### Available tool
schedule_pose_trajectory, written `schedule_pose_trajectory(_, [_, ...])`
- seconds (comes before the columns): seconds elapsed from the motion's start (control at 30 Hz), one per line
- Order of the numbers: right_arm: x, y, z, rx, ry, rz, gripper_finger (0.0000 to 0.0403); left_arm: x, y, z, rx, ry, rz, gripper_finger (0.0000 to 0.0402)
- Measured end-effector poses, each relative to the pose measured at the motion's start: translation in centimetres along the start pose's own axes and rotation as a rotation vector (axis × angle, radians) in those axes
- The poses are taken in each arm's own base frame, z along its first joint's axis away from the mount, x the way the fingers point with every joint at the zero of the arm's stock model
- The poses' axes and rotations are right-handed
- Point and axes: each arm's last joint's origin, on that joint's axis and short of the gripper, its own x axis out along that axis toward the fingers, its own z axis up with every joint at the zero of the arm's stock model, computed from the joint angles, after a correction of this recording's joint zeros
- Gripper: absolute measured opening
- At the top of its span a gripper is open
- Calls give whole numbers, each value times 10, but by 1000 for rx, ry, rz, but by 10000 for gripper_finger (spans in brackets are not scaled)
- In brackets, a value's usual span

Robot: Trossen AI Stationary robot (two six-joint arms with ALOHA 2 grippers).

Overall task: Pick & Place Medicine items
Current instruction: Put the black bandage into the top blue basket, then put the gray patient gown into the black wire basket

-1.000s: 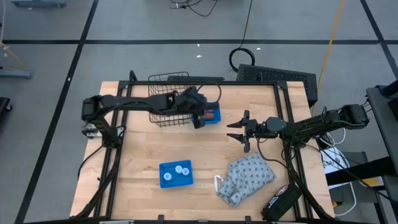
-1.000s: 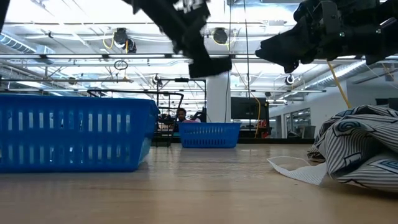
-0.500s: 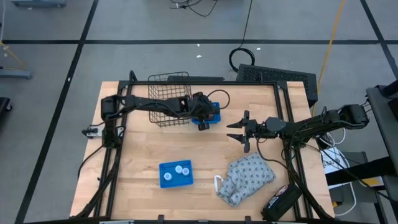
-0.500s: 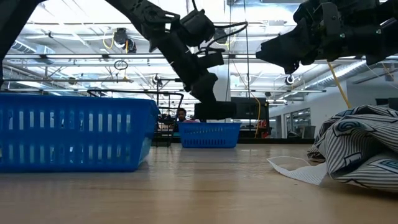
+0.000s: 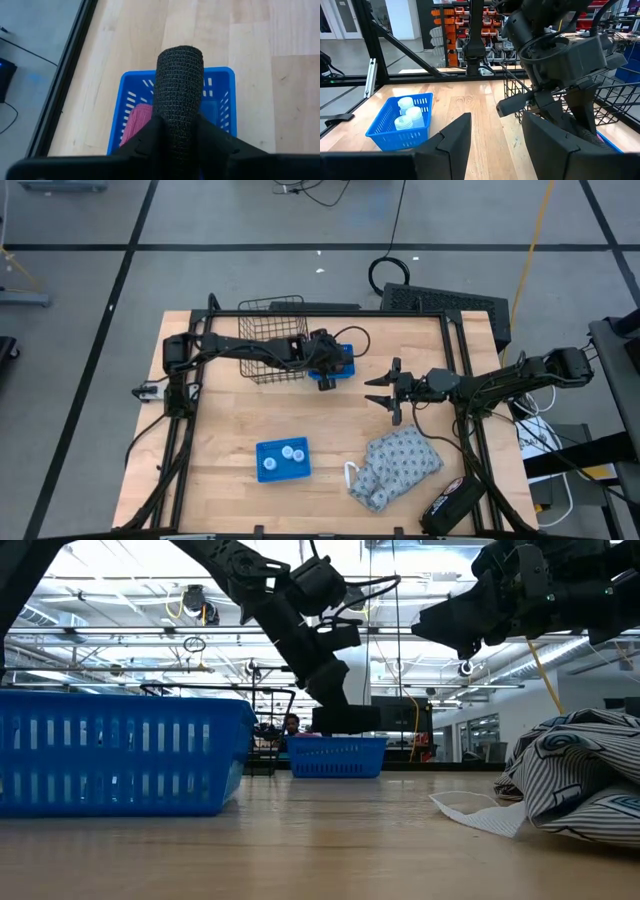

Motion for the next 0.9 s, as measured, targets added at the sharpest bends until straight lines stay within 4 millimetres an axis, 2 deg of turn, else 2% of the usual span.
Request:
schedule_pose_trajectory(0.33, [0, 0, 0, 0, 0, 0, 167, 0, 2, -1, 2, 17, 50, 174])
schedule_pose_trajectory(0.7, [0, 0, 0, 0, 0, 0, 167, 0, 2, 0, 1, 12, 52, 191])
schedule_pose_trajectory(0.8, [0, 0, 0, 0, 0, 0, 167, -15, 3, 8, 1, 9, 48, 191])
schedule_pose_trajectory(0.9, [0, 0, 0, 0, 1, 0, 167, -48, 5, 26, -1, -44, 45, 191])
